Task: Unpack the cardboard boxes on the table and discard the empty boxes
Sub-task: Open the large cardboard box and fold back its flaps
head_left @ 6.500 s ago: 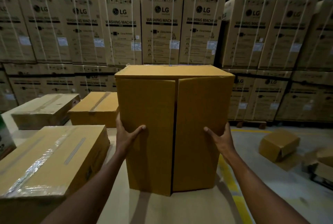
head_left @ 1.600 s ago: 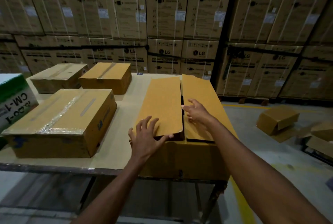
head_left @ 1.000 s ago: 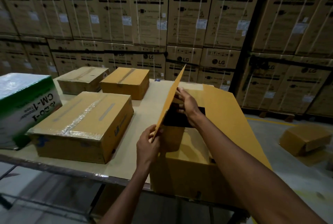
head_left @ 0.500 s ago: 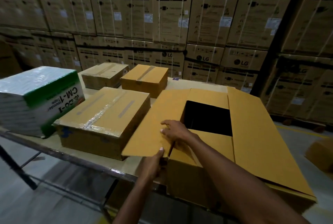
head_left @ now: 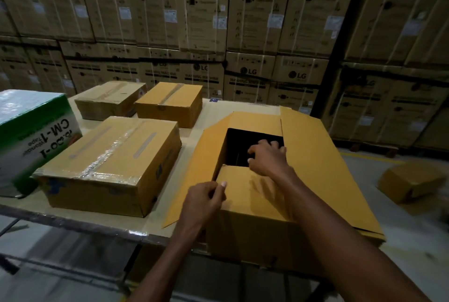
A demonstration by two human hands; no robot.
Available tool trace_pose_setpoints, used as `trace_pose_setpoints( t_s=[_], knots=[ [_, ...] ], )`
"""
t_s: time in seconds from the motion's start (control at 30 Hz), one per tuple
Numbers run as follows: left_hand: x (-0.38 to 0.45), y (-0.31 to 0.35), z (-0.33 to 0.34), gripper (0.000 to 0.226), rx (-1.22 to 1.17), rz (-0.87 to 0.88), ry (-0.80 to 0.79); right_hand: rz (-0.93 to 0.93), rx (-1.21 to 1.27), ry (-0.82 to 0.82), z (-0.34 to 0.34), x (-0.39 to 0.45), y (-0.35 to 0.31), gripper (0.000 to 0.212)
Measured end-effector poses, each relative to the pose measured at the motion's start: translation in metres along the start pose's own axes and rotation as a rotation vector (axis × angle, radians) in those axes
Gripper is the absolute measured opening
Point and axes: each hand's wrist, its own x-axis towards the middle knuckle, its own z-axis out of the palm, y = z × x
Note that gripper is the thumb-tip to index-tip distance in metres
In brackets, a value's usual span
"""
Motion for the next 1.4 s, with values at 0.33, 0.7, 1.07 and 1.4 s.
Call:
trace_pose_setpoints(
  t_s=[0.33, 0.7, 1.07, 1.4],
  knots=[
    [0.013, 0.066, 0.082, 0.03, 0.219, 0.283, -0.393, 0.184, -0.048, -0.124, -0.017, -0.036, 0.066, 0.038],
    [0.01, 0.159, 0.128, 0.05, -0.369, 0.325, -0.525, 0.241, 0.146, 0.204, -0.115, -0.068, 0.122, 0.044],
    [-0.021, 0.22, 0.219, 0.062, 0.069, 0.565, -0.743, 0.517, -0.237, 0.042, -0.146, -0.13, 0.224, 0.057],
    [-0.014, 0.192, 0.224, 0.054, 0.31, 0.618, -0.815, 0.697, 0.209, 0.009, -0.03, -0.158, 0.288, 0.054]
  ],
)
